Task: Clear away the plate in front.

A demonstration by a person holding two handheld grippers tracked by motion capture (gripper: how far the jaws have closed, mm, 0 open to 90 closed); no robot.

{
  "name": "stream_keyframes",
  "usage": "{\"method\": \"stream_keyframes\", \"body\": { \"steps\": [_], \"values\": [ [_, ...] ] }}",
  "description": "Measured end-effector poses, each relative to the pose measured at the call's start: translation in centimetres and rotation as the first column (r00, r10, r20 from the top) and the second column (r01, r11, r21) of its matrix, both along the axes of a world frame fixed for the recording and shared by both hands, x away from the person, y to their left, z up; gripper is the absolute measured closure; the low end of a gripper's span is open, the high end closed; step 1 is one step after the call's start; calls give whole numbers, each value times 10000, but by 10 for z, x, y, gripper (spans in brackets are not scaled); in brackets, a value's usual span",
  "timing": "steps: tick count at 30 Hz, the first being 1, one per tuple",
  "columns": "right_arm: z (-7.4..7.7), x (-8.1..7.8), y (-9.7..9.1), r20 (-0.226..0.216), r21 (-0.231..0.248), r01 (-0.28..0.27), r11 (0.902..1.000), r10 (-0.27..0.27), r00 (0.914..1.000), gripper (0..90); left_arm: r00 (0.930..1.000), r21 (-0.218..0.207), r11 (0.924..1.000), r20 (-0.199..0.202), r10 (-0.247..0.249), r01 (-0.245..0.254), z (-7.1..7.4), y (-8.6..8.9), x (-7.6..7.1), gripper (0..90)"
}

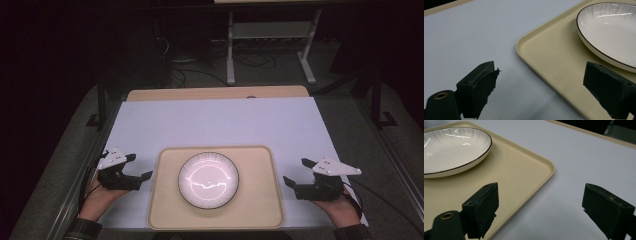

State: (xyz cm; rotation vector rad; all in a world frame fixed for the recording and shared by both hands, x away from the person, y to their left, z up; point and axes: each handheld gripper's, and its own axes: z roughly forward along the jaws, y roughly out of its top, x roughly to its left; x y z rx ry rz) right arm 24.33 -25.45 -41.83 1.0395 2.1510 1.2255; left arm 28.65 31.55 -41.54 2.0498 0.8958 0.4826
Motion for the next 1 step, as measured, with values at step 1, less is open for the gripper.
{"method": "stream_keyframes", "body": {
  "steps": [1],
  "values": [
    [0,0,0,-15,0,12,10000,-12,10000,128,10000,18,10000,-1,44,-44,-1,0,0,106]
  ]
}}
